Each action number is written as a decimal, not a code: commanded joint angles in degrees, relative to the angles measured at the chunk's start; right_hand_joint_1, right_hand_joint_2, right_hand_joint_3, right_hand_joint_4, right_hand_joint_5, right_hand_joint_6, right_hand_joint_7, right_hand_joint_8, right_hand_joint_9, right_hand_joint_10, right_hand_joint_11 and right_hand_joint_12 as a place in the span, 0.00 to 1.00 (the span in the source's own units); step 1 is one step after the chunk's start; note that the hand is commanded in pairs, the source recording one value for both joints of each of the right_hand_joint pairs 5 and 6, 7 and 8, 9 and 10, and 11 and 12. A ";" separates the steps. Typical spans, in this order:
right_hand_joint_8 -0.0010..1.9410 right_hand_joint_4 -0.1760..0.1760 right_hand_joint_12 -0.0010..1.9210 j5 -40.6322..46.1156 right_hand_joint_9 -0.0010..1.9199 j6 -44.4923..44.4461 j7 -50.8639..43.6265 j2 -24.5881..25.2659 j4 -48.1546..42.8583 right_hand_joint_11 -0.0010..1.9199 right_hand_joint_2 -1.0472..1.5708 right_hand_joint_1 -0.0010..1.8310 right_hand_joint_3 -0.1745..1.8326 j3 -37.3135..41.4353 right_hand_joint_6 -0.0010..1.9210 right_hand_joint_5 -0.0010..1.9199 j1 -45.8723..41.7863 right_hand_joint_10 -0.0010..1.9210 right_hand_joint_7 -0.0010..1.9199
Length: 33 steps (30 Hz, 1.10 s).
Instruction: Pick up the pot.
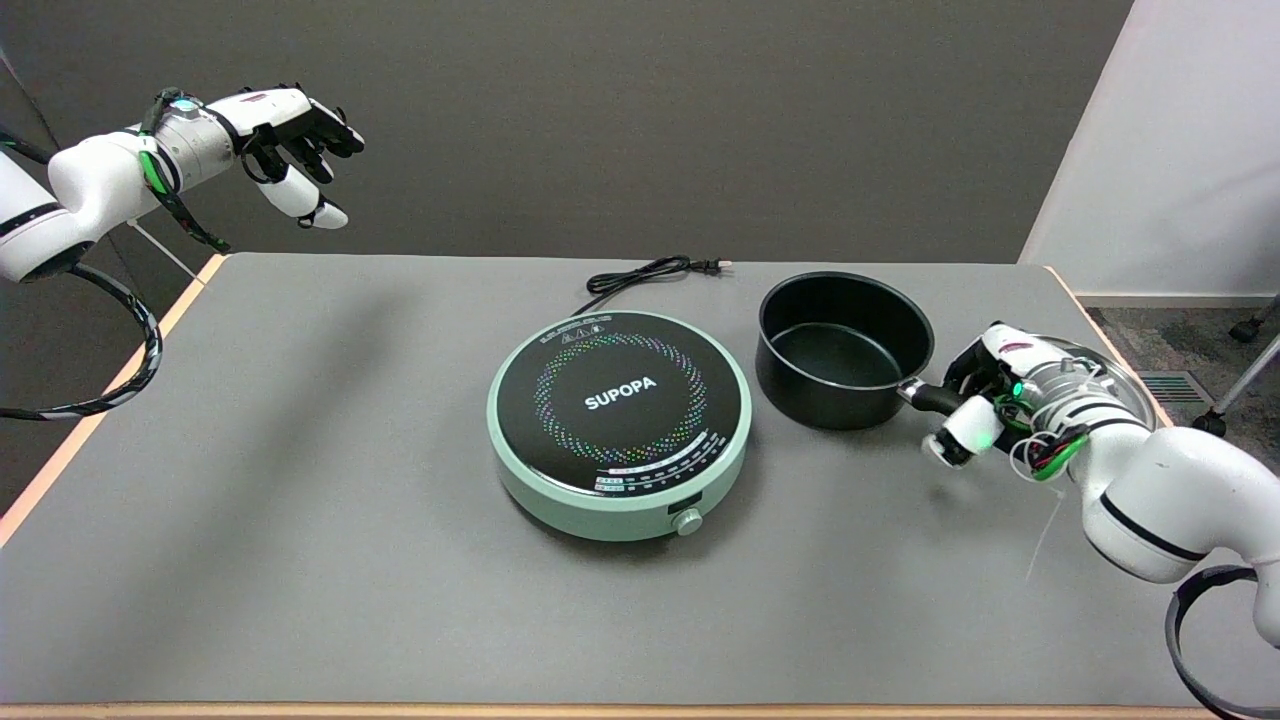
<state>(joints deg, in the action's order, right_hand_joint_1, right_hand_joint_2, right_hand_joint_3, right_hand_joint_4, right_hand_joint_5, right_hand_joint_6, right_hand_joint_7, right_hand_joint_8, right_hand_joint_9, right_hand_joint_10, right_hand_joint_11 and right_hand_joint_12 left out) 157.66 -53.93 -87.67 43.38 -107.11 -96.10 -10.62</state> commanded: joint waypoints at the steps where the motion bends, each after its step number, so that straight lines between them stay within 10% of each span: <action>1: 0.43 1.00 0.43 0.10 0.43 2.40 0.16 -1.32 0.45 0.43 0.18 0.62 0.82 0.46 0.43 0.43 -0.07 0.43 0.43; 5: 0.44 1.00 0.44 0.15 0.44 2.40 2.54 -1.24 0.44 0.44 0.14 0.59 1.00 -0.39 0.44 0.44 -0.14 0.44 0.44; 7: 0.54 0.55 0.55 0.18 0.55 2.08 3.03 -1.28 0.44 0.55 0.15 0.60 1.00 -0.89 0.55 0.55 -0.14 0.55 0.55; 9: 0.58 0.49 0.58 0.18 0.58 2.02 3.13 -1.32 0.52 0.58 0.16 0.60 0.99 -1.46 0.58 0.58 -0.26 0.58 0.58; 17: 0.50 0.61 0.50 0.18 0.50 1.86 3.35 -1.16 0.32 0.50 0.11 0.59 0.96 -2.39 0.50 0.50 -0.93 0.50 0.50; 18: 0.49 0.96 0.49 0.18 0.49 1.86 3.40 -1.11 0.19 0.49 0.10 0.59 0.97 -2.77 0.49 0.49 -0.93 0.49 0.49; 19: 0.48 1.00 0.48 0.18 0.48 1.86 3.53 -1.03 0.08 0.48 0.10 0.59 0.97 -3.25 0.48 0.48 -0.93 0.48 0.48; 33: 0.45 1.00 0.45 0.10 0.45 1.46 4.95 -0.04 0.04 0.45 0.11 0.59 0.93 -5.25 0.45 0.45 -1.05 0.45 0.45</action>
<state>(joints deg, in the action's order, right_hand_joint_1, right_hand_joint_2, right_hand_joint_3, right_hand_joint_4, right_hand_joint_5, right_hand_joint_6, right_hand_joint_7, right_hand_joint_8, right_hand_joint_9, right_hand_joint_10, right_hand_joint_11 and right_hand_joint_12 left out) 157.78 -52.13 -83.88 42.76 -106.96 -99.34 -11.35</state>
